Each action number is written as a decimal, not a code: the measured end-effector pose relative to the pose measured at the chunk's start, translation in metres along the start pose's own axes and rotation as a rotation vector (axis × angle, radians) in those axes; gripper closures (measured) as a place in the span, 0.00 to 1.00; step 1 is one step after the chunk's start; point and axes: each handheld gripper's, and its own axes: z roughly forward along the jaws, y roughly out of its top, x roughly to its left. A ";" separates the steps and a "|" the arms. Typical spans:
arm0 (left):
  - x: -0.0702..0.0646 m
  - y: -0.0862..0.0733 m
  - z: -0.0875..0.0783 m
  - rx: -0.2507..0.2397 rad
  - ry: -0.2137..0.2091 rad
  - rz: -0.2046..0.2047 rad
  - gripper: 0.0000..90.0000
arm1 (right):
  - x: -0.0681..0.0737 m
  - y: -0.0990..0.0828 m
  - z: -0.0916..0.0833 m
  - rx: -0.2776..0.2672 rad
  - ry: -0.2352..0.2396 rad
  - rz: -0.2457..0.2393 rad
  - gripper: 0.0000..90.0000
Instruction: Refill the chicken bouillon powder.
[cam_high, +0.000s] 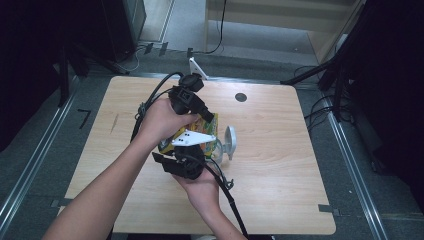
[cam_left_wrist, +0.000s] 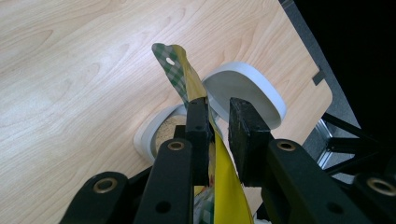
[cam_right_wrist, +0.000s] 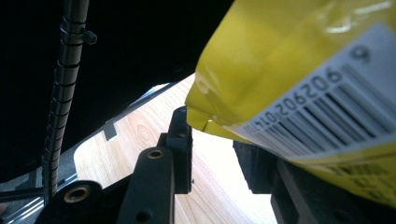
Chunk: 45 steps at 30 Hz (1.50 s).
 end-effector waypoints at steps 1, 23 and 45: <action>0.000 0.000 0.000 0.000 0.000 0.000 0.87 | 0.000 0.000 0.000 -0.001 -0.002 -0.003 0.77; 0.002 0.001 0.000 0.001 -0.011 -0.011 0.87 | 0.000 0.002 0.000 0.001 -0.013 -0.016 0.77; -0.001 0.002 -0.001 0.003 -0.020 -0.005 0.88 | 0.001 0.001 -0.001 -0.004 -0.008 -0.011 0.76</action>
